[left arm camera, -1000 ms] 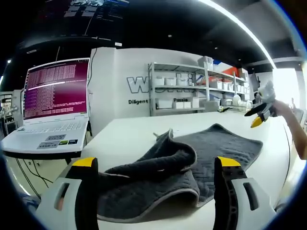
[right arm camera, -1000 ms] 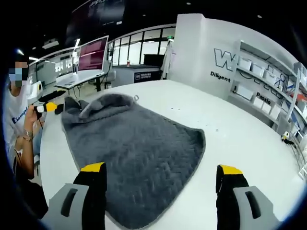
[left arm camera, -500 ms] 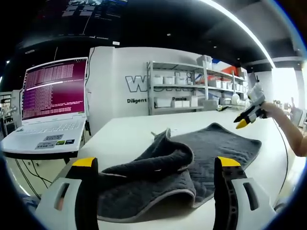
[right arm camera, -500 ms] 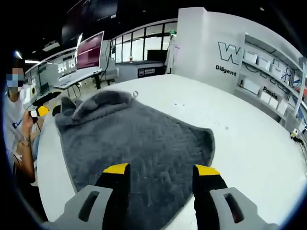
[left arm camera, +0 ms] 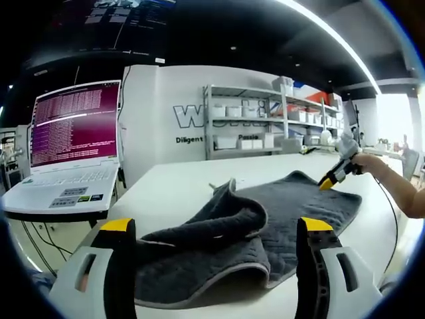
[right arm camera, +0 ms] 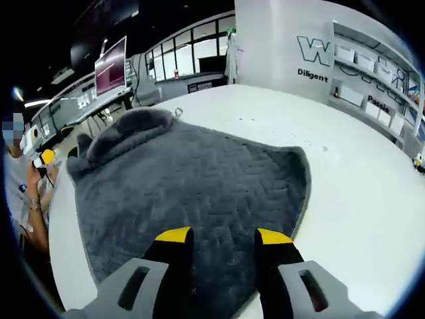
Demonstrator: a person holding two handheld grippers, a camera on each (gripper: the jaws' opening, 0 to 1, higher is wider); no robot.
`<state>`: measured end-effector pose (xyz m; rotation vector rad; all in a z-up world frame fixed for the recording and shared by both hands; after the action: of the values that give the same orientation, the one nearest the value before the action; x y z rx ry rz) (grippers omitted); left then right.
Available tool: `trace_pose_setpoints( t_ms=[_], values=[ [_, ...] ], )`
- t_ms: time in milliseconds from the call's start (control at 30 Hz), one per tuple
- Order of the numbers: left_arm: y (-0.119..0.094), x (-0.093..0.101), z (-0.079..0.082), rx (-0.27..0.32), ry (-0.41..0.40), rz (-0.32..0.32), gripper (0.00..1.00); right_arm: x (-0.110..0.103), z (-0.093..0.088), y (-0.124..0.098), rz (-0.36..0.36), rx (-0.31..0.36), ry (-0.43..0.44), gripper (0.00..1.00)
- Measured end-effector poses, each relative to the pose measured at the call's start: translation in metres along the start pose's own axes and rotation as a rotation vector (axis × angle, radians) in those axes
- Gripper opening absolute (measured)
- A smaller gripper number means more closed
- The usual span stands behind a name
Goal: Open the folded towel by lifting each exposed corner and separating the folded layers until the towel lies flat within the target outline without major curled edges
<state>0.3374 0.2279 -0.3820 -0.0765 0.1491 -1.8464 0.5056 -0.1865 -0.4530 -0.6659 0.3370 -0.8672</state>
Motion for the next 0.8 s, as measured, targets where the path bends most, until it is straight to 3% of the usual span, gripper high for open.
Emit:
trace_pose_setpoints(
  t_ms=[367,600,800],
  values=[
    [-0.003,-0.006,-0.002,-0.004,-0.008,0.021,0.99,0.003,-0.009,0.006,0.004,-0.032,0.017,0.27],
    [-0.004,-0.009,-0.003,-0.009,-0.01,0.03,0.99,0.007,-0.01,0.007,-0.008,-0.025,0.019,0.05],
    [-0.004,-0.011,-0.004,-0.015,-0.013,0.036,0.99,0.007,-0.009,0.007,0.015,-0.019,0.03,0.02]
  ],
)
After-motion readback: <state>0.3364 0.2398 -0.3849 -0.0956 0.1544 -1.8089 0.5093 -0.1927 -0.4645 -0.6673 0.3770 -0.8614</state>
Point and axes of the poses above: the point that each gripper's makers call its tool centre point, and the gripper's own axes: y roughly forward along the fingers, x roughly to its right, z roughly out of its top, the point moved 5 cm from there along -y, roughly backward along the fingers, and after that the axes turned 4 degrees about -z, right-handed, at the moved point
